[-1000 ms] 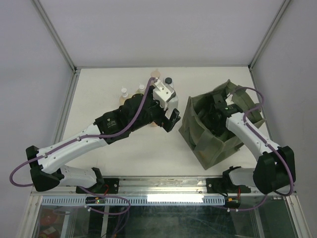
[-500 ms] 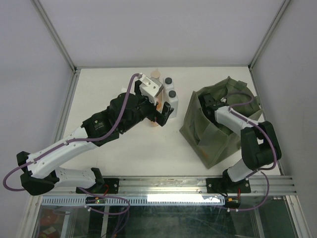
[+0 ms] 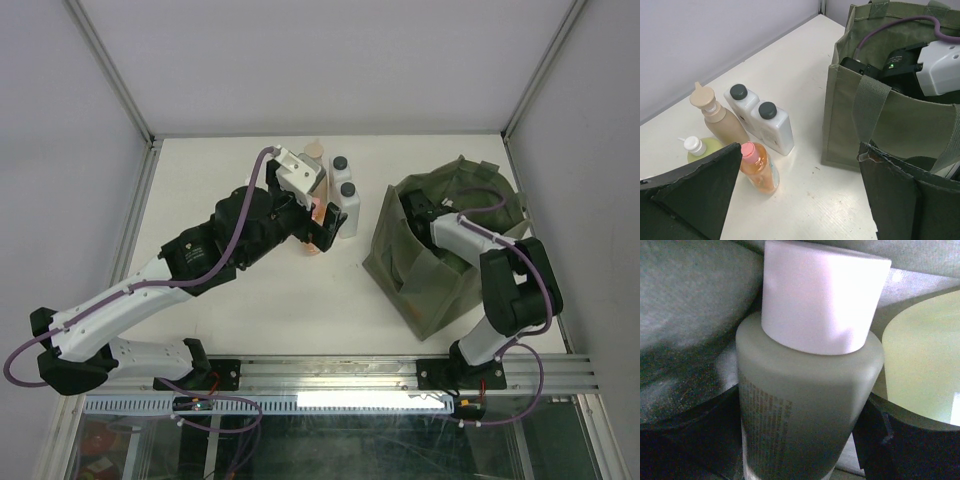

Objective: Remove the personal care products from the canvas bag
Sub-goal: Take out the care product from the canvas bag.

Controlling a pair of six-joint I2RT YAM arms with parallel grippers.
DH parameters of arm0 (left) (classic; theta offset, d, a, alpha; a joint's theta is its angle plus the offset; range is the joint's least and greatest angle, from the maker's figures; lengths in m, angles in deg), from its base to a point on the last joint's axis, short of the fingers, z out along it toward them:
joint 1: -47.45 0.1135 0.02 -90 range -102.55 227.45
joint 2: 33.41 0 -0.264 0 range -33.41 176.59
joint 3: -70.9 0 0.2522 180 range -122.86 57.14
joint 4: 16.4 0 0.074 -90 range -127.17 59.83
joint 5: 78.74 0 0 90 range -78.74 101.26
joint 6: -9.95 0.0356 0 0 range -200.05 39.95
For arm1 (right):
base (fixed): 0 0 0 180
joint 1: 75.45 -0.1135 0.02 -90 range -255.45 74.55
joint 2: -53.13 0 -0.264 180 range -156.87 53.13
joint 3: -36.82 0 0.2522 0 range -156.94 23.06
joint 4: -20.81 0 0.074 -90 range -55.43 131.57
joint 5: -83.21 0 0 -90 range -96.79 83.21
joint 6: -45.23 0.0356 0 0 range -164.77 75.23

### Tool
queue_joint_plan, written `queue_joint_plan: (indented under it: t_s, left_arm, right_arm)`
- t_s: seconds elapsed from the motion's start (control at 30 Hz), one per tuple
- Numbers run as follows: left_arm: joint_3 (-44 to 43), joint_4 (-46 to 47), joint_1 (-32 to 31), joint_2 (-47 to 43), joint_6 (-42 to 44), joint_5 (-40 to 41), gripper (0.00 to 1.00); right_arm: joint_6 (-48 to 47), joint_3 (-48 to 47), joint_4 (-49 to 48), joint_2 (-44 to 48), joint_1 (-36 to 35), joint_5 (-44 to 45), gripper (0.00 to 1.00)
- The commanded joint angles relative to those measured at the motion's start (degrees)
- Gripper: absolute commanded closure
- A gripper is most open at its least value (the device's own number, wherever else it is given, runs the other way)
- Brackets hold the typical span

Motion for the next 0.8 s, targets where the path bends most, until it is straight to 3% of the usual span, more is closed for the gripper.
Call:
queue_joint_plan:
  t_s: [0.0,0.2,0.47,0.77]
  left_arm:
    - [-2.23,1.79,0.80,-1.61,1.19,0.58,0.01]
    - [-3.54,1.87,0.83,-0.11,1.67,-0.33,0.01]
    - [-4.46,1.80,0.83,0.61,1.61,-1.39,0.01]
    - [-5.57,1.83,0.83,1.79,1.60,-2.18,0.01]
  right_arm:
    - [-5.62,3.03,-0.33,1.10,0.50,2.95,0.63]
    - [-12.01,3.84,-5.27,8.78,0.49,2.79,0.96]
    - [-18.39,5.53,-7.98,17.08,0.50,3.00,1.00]
    - [-26.96,8.55,-12.38,33.23,0.50,4.73,1.00]
